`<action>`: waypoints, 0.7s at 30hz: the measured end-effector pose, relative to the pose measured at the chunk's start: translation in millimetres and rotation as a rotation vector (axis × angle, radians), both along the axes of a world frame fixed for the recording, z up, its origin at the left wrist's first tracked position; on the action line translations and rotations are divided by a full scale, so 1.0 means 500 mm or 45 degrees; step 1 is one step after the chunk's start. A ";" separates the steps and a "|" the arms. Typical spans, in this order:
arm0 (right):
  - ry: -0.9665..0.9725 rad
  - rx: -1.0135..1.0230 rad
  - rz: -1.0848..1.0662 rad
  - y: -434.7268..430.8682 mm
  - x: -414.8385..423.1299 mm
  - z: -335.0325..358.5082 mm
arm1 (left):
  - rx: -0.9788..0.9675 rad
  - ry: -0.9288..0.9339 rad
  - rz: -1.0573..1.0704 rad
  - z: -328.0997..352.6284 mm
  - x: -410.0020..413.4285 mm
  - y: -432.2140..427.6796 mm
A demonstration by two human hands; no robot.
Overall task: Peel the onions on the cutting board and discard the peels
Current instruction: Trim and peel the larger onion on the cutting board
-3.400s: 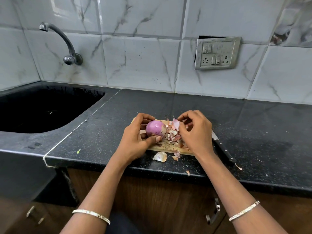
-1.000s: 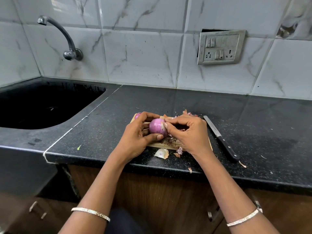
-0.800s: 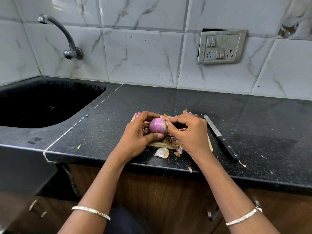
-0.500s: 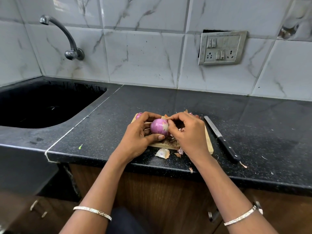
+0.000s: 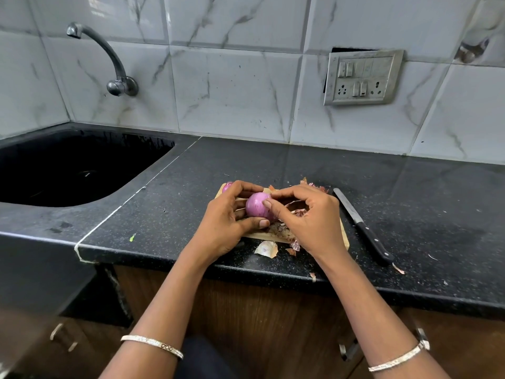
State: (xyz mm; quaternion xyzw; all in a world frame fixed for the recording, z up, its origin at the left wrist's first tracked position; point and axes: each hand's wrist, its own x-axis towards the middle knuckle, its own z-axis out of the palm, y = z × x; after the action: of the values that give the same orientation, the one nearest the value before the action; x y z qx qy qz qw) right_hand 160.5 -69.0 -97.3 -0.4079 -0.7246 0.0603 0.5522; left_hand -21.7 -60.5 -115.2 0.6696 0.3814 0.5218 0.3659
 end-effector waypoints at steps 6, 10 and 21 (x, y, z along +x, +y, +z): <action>0.037 -0.088 -0.047 0.014 0.000 -0.002 | 0.018 0.020 -0.005 -0.002 0.000 0.003; -0.055 -0.075 -0.197 0.023 -0.006 -0.008 | 0.019 0.015 -0.026 -0.003 0.001 0.003; -0.179 -0.284 -0.612 0.047 0.013 -0.009 | -0.049 -0.098 -0.081 0.003 0.002 -0.005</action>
State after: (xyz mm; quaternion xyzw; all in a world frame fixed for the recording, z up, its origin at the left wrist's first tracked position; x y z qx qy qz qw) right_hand 167.2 -45.3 -101.8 -0.6297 -0.6324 -0.0217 0.4507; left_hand -20.6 -63.1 -113.5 0.6536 0.3557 0.5279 0.4095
